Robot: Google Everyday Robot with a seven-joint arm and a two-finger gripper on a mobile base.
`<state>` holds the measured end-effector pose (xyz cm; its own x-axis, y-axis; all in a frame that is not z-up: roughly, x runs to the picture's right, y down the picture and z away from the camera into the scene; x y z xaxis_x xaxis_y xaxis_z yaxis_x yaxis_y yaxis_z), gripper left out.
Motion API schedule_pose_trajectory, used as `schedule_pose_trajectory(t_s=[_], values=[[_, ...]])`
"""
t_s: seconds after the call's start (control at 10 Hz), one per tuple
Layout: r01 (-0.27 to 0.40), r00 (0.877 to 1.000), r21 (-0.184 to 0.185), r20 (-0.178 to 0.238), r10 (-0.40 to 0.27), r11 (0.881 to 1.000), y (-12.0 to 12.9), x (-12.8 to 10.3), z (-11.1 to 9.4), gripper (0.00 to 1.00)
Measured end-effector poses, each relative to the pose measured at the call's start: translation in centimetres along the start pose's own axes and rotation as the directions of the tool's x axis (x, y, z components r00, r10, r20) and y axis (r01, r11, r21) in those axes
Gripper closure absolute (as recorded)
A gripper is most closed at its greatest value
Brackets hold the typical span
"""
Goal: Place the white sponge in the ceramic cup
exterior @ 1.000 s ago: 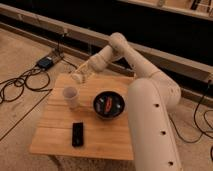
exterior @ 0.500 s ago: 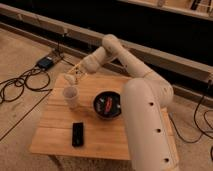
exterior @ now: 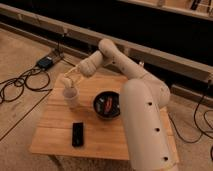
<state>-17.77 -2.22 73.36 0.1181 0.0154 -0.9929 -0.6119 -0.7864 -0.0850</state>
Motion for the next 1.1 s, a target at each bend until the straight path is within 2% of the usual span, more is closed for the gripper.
schedule_pose_trajectory(t_s=[0.4,1.1], values=[[-0.006,1.000,-0.009,-0.014,0.006,1.000,-0.6,-0.8,1.1,1.00],[-0.020,0.999,-0.001,-0.043,0.020,1.000,-1.3,-1.8,2.9,1.00]])
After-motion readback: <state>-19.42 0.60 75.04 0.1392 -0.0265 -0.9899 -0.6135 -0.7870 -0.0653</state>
